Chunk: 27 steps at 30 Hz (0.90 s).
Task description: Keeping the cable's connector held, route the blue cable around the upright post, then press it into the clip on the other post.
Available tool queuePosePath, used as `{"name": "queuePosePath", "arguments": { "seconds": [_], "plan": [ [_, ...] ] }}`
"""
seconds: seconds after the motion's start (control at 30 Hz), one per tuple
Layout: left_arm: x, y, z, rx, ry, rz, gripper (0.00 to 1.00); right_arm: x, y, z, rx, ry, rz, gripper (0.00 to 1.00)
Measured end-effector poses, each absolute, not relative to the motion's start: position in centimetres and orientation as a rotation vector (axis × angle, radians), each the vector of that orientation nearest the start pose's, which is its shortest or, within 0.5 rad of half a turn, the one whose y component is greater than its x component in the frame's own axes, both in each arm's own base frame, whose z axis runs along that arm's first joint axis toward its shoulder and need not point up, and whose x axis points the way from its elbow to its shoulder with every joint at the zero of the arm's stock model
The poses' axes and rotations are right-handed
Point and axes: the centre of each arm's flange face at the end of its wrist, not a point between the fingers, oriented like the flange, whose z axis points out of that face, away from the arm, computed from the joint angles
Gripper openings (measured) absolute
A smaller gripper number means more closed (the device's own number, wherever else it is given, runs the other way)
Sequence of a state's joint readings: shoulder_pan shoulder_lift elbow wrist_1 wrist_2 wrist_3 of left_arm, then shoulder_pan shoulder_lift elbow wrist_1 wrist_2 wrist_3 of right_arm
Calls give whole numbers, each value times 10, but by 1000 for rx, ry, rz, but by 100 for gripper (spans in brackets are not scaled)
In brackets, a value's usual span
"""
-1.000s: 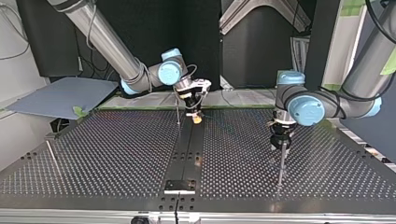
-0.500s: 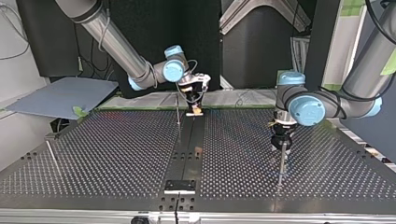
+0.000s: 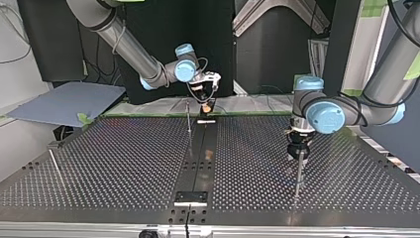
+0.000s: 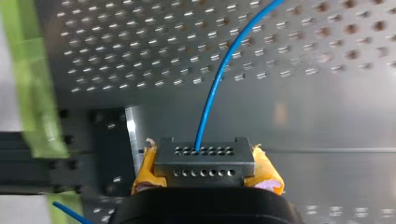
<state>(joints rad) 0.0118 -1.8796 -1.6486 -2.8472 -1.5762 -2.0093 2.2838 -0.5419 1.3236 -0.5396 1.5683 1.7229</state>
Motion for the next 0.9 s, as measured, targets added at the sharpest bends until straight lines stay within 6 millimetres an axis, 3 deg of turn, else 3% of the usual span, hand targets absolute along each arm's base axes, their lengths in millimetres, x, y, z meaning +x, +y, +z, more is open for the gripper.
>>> {"name": "queuePosePath", "arguments": {
  "seconds": [0.6, 0.9],
  "plan": [
    [584, -126, 311, -381, 1629, -323, 100, 541, -436, -129, -2597, 1519, -1949, 0],
    [584, -126, 311, -382, 1629, -321, 100, 526, -435, -159, -2583, 1575, -1918, 0]
  ]
}}
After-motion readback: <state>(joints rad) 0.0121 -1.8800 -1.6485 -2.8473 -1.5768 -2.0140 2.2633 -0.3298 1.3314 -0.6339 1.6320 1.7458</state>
